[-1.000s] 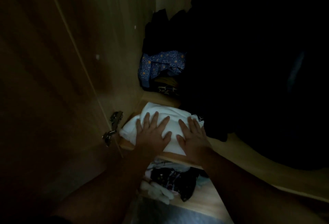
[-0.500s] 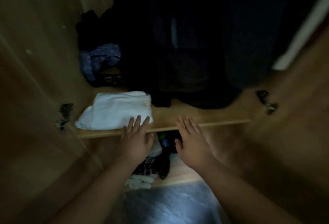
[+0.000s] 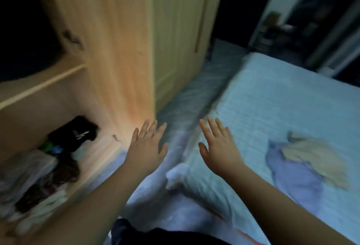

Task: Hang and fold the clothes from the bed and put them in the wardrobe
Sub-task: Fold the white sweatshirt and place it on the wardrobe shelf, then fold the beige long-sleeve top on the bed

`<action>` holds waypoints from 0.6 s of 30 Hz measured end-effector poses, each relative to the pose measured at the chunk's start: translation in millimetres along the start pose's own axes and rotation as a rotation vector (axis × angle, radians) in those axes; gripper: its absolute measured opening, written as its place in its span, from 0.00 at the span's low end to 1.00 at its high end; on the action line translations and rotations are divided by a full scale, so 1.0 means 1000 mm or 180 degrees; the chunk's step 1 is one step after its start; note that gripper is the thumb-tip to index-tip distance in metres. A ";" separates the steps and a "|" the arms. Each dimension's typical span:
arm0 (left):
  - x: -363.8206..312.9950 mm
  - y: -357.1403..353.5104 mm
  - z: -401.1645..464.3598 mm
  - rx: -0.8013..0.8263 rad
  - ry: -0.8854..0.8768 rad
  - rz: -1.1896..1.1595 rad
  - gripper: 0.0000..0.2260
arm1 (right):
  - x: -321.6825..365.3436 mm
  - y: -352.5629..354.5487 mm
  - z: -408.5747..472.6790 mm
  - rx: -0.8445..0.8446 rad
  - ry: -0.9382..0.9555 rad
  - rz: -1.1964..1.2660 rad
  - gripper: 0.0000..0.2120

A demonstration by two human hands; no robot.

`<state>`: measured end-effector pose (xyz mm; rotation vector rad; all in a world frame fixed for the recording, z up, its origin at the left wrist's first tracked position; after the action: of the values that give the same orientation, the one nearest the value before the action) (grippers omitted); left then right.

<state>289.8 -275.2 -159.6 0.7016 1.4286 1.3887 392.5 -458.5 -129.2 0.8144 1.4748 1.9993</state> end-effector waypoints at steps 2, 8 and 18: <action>-0.075 -0.018 0.004 0.0066 -0.0436 0.0015 0.33 | -0.070 0.024 -0.048 -0.0002 -0.0441 -0.0283 0.32; -0.254 -0.058 0.016 0.0254 -0.1365 -0.0016 0.32 | -0.207 0.080 -0.160 -0.0107 -0.1346 -0.0745 0.33; -0.402 -0.148 0.032 0.0654 -0.2214 -0.0127 0.32 | -0.323 0.061 -0.225 0.0097 -0.2049 -0.0681 0.32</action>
<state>491.6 -652.8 -197.3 1.1460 1.0164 0.8380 446.1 -850.4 -173.3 1.1255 1.1506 1.3738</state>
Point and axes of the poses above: each hand's wrist, its own z-axis towards the middle knuckle, its own y-axis out of the back of the hand, x = y × z, the point moved 8 cm from there along z, towards the middle knuckle, and after that the axes turned 8 degrees about -x, right-handed, at the moved point
